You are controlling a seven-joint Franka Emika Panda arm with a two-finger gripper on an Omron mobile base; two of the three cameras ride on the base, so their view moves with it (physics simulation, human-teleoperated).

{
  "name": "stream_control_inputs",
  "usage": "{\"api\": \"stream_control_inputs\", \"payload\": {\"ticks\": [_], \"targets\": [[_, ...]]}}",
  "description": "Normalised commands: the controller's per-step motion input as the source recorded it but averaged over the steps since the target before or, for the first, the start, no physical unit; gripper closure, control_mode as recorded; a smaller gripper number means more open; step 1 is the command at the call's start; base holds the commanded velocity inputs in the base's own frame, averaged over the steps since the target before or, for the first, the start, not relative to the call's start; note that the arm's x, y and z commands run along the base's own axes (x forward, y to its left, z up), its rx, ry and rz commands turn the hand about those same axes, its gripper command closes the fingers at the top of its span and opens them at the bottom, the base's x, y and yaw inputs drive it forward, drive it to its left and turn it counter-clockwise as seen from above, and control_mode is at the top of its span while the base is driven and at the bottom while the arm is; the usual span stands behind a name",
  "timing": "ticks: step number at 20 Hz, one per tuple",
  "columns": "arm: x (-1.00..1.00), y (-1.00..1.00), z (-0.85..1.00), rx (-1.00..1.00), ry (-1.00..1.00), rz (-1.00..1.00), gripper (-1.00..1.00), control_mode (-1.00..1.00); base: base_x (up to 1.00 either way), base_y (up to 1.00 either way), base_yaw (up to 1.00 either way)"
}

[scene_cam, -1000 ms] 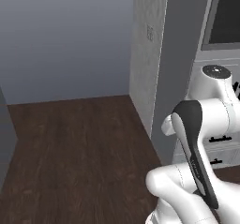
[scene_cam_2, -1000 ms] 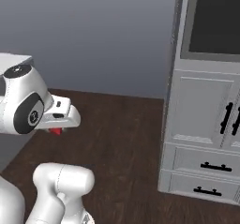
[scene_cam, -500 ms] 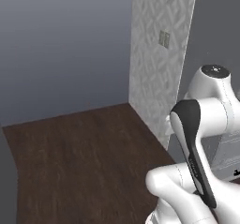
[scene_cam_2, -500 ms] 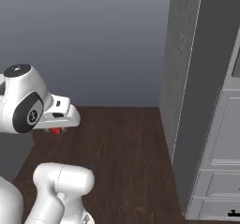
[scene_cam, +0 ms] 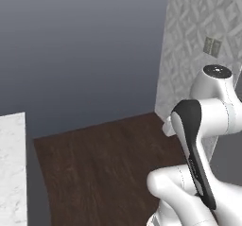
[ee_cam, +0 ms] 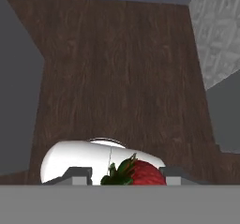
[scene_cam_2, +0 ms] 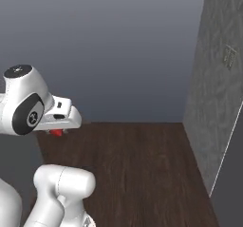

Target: Take the strawberry from the fridge and place it on top of the pancake, located on the dining counter.

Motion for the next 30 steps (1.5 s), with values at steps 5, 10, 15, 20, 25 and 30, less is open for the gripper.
{"api": "stream_control_inputs", "payload": {"ticks": [5, 10, 15, 20, 25, 30], "targets": [[0.0, 0.0, 0.0, 0.0, 0.0, 0.0, 1.0, 1.0, 1.0, 0.7, 0.19], [0.0, 0.0, 0.0, 0.0, 0.0, 0.0, 1.0, 1.0, 1.0, 0.21, 0.28], [0.0, 0.0, 0.0, 0.0, 0.0, 0.0, 1.0, 1.0, 1.0, 0.0, 0.33], [0.0, 0.0, 0.0, 0.0, 0.0, 0.0, 1.0, 1.0, 1.0, 0.0, 0.35], [0.0, 0.0, 0.0, 0.0, 0.0, 0.0, 1.0, 1.0, 1.0, -0.01, 0.52], [0.0, 0.0, 0.0, 0.0, 0.0, 0.0, 1.0, 1.0, 1.0, -0.15, 0.78]]}}
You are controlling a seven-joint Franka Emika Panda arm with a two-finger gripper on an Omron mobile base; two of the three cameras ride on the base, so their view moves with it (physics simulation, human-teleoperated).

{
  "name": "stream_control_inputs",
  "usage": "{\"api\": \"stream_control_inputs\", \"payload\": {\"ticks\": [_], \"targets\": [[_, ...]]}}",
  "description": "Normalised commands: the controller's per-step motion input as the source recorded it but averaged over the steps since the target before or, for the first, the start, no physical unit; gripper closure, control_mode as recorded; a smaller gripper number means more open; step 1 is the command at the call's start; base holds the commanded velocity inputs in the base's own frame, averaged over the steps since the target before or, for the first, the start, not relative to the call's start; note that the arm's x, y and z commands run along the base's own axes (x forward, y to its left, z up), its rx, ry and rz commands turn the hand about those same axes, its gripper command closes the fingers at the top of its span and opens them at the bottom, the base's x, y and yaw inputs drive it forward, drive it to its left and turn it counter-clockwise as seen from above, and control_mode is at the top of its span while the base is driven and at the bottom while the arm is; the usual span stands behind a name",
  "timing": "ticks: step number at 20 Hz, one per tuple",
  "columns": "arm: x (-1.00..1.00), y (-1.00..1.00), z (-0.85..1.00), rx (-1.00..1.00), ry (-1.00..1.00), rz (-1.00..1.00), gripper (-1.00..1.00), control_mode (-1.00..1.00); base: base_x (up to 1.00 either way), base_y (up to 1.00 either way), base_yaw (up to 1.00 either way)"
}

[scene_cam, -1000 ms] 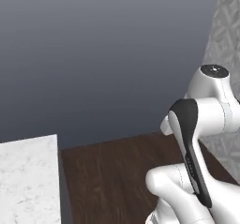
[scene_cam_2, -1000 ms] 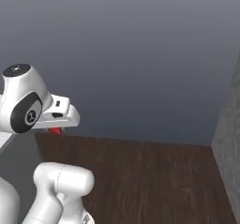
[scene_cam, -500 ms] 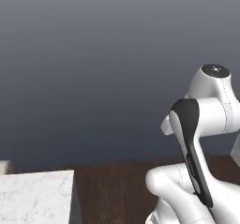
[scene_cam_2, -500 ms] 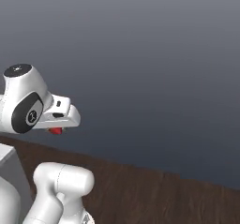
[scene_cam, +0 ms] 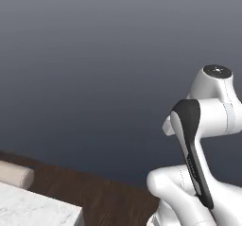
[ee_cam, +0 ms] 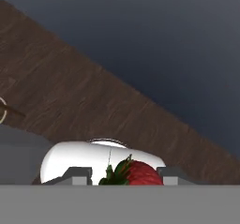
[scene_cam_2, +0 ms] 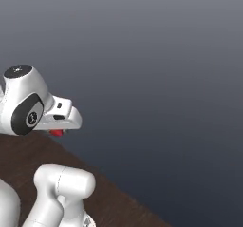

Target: Take the strawberry from the fridge and place it on top of the pancake, located on the dining counter.

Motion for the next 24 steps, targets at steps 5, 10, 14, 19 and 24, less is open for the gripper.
{"api": "stream_control_inputs", "payload": {"ticks": [5, 10, 14, 19, 24], "targets": [[0.0, 0.0, 0.0, 0.0, 0.0, 0.0, 1.0, 1.0, 0.97, -0.13, 0.87], [0.0, 0.0, 0.0, 0.0, 0.0, 0.0, 1.0, 1.0, 1.0, -0.24, 0.83], [0.0, 0.0, 0.0, 0.0, 0.0, 0.0, 1.0, 1.0, 1.0, -0.61, 0.69], [0.0, 0.0, 0.0, 0.0, 0.0, 0.0, 1.0, 1.0, 1.0, -0.54, 0.73], [0.0, 0.0, 0.0, 0.0, 0.0, 0.0, 1.0, 1.0, 0.95, -0.26, 0.84]]}}
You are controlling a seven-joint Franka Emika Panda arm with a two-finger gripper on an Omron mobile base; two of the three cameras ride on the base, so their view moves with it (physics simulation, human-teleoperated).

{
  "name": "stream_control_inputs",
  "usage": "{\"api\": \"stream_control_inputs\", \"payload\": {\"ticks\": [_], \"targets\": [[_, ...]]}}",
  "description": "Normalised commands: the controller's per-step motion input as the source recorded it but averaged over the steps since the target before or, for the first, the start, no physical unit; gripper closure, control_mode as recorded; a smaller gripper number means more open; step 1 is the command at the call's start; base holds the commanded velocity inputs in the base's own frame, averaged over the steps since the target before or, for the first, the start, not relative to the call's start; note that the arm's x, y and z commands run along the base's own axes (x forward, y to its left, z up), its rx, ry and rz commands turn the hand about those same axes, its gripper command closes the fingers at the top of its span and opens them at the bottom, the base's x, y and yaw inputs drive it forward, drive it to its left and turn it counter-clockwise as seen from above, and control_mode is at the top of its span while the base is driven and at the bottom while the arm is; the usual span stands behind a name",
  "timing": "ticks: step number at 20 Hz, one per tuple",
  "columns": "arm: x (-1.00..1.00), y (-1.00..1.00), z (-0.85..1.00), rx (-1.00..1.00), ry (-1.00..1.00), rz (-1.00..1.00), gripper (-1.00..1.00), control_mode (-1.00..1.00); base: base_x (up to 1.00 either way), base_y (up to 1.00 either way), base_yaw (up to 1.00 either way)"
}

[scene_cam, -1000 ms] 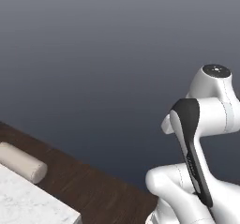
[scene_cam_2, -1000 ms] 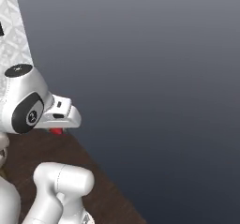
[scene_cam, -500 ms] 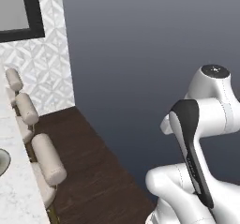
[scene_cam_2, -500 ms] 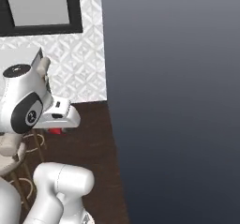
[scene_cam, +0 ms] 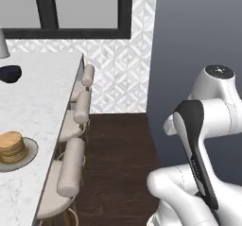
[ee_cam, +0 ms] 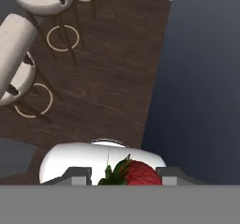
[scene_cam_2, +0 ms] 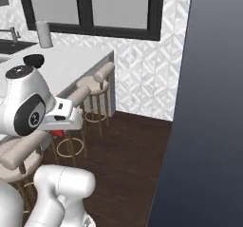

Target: Take the strawberry from the fridge and place it on top of the pancake, located on the dining counter.

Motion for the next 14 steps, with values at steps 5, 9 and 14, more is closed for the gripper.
{"api": "stream_control_inputs", "payload": {"ticks": [5, 9, 14], "targets": [[0.0, 0.0, 0.0, 0.0, 0.0, 0.0, 1.0, 1.0, 0.63, -0.17, 0.94], [0.0, 0.0, 0.0, 0.0, 0.0, 0.0, 1.0, 1.0, 0.41, -0.08, 1.0], [0.0, 0.0, 0.0, 0.0, 0.0, 0.0, 1.0, 1.0, 0.28, -0.32, 0.94]]}}
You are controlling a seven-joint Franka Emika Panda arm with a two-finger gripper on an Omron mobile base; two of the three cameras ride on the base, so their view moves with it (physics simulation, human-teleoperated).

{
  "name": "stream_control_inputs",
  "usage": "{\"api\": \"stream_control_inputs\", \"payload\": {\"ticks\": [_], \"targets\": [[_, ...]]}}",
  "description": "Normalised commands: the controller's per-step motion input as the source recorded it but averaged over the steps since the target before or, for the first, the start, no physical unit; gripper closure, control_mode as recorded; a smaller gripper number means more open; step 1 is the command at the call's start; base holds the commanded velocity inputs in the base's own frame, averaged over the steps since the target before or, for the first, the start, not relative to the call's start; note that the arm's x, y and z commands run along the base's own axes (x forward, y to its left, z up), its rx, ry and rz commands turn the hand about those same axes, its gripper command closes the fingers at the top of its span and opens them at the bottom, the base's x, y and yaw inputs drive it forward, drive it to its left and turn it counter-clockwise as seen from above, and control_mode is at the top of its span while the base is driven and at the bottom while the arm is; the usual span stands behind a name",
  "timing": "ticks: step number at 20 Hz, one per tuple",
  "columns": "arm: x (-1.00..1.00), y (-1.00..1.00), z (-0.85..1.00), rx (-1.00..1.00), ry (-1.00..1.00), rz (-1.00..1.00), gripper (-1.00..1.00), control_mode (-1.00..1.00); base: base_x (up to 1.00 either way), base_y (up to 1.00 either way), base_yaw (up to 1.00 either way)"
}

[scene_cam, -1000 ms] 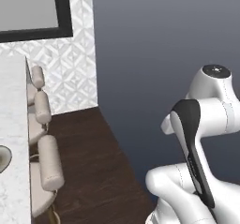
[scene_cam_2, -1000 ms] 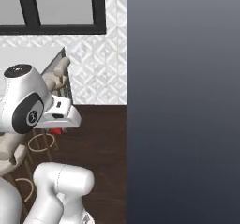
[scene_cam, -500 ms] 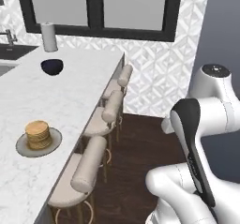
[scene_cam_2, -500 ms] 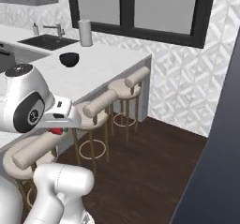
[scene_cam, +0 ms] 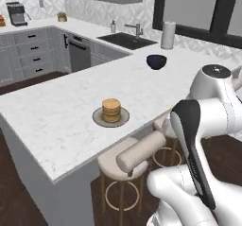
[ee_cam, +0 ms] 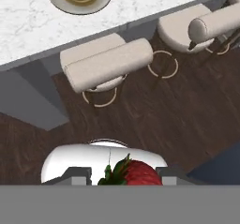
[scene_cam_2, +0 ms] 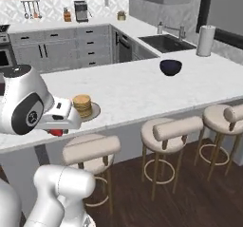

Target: Take the strawberry from the fridge and place it on top of the pancake, located on the dining counter.

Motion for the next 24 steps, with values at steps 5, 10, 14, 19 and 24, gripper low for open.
{"api": "stream_control_inputs", "payload": {"ticks": [5, 10, 14, 19, 24], "targets": [[0.0, 0.0, 0.0, 0.0, 0.0, 0.0, 1.0, 1.0, 0.27, -0.55, 0.87], [0.0, 0.0, 0.0, 0.0, 0.0, 0.0, 1.0, 1.0, 0.22, -0.92, 0.63], [0.0, 0.0, 0.0, 0.0, 0.0, 0.0, 1.0, 1.0, 0.13, -0.52, 0.24], [0.0, 0.0, 0.0, 0.0, 0.0, 0.0, 1.0, 1.0, 0.21, 0.4, -0.06], [0.0, 0.0, 0.0, 0.0, 0.0, 0.0, 1.0, 1.0, 0.18, 0.75, -0.16]]}}
